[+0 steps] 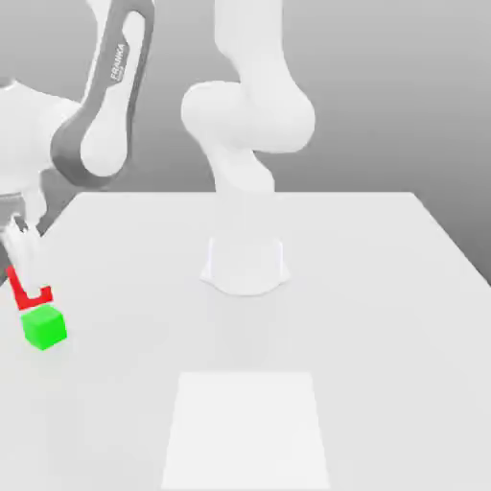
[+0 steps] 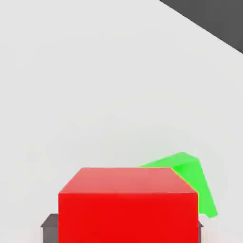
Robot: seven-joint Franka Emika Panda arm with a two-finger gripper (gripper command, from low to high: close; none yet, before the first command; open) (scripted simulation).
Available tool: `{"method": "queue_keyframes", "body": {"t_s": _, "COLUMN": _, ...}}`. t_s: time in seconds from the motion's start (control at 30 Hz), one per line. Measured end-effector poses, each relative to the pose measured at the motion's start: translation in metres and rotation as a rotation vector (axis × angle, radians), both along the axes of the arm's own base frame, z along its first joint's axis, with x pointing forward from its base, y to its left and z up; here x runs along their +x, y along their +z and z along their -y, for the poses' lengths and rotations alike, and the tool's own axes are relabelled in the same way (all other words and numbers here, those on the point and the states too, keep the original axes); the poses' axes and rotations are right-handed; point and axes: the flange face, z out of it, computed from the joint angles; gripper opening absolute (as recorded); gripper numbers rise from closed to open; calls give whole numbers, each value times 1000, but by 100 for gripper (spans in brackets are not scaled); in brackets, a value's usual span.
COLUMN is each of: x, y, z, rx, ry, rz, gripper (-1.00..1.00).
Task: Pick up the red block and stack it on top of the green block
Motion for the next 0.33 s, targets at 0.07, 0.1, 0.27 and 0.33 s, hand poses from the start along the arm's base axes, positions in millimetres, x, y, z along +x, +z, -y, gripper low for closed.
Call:
{"method": "queue_keyframes", "body": {"t_s": 0.07, "x": -1, "y": -13, "z": 1, "rx": 2, "ry": -8, "rz": 5, "gripper": -100}}
{"method": "queue_keyframes", "body": {"t_s": 0.1, "x": -1, "y": -21, "z": 1, "rx": 3, "ry": -10, "rz": 6, "gripper": -100}}
{"method": "queue_keyframes", "body": {"t_s": 0.27, "x": -3, "y": -56, "z": 0, "rx": 3, "ry": -13, "rz": 2, "gripper": 100}}
{"method": "queue_keyframes", "body": {"t_s": 0.33, "x": -3, "y": -56, "z": 0, "rx": 3, "ry": -13, "rz": 2, "gripper": 100}}
